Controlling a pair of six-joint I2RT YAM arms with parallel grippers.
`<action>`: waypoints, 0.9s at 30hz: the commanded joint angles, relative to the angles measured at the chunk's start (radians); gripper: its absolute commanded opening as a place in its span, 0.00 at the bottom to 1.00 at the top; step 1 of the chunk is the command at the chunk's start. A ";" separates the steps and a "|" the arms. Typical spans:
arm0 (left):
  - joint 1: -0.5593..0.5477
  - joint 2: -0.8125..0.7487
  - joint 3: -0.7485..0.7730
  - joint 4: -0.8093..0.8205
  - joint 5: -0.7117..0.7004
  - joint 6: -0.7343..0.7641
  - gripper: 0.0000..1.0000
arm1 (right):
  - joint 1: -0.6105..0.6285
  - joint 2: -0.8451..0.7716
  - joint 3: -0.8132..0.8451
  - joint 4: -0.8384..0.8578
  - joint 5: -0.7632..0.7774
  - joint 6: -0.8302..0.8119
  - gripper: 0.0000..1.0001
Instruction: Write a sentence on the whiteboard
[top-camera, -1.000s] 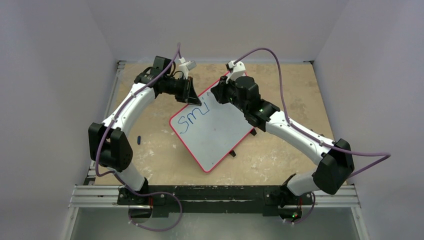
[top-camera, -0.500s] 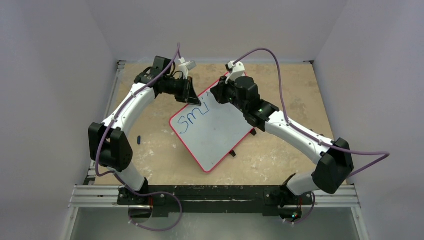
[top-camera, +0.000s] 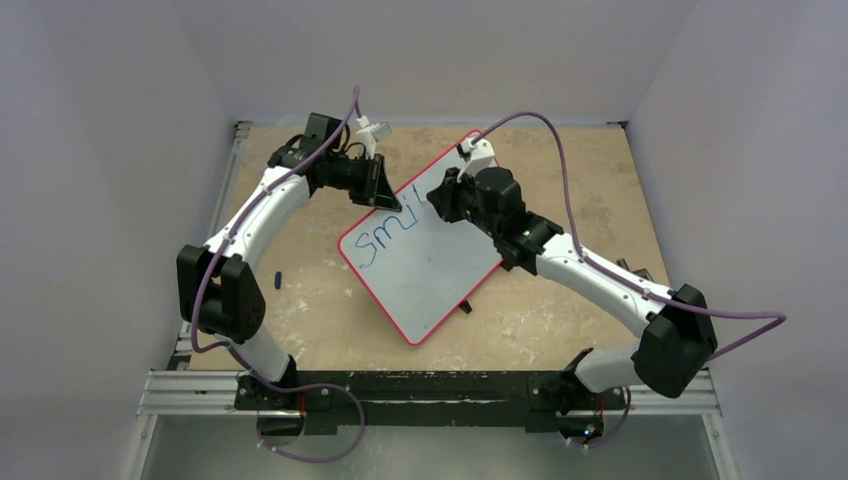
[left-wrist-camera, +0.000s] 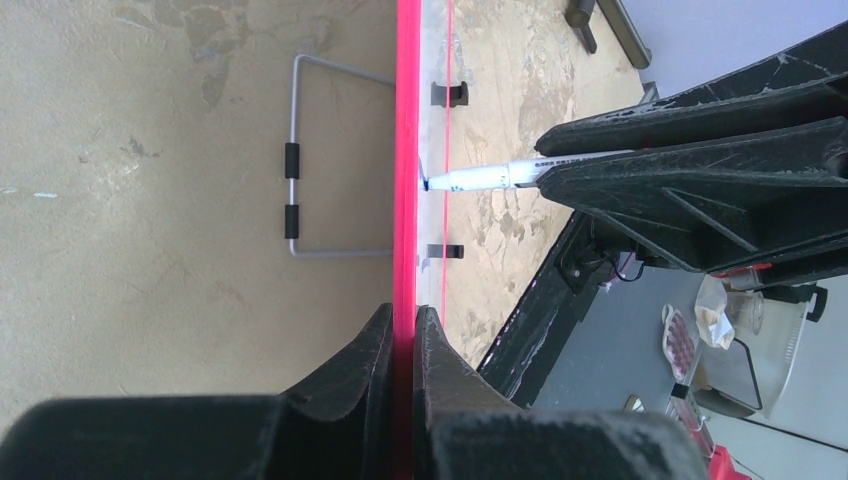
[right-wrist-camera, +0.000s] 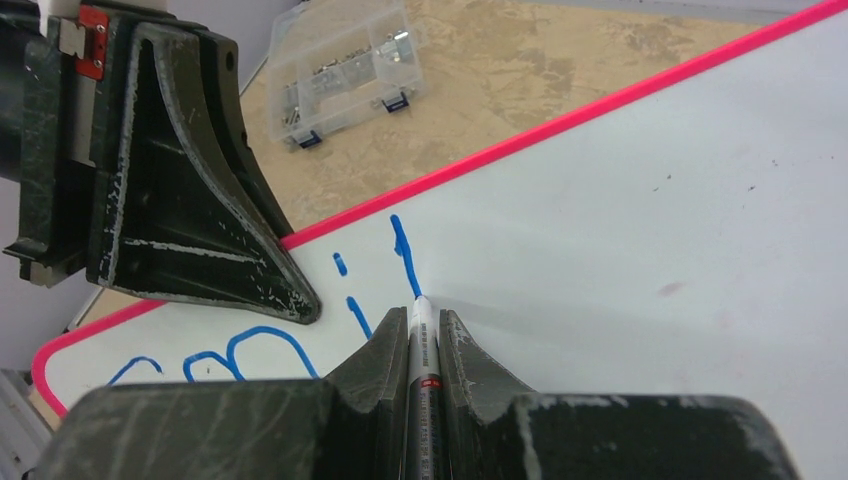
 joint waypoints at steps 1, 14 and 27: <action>0.004 -0.043 0.016 0.068 -0.019 0.035 0.00 | -0.001 -0.018 -0.037 -0.003 -0.013 0.016 0.00; 0.004 -0.048 0.010 0.068 -0.023 0.037 0.00 | -0.002 -0.050 -0.098 0.003 0.010 0.029 0.00; 0.004 -0.057 0.004 0.072 -0.019 0.035 0.00 | -0.004 -0.058 -0.068 -0.037 0.065 -0.004 0.00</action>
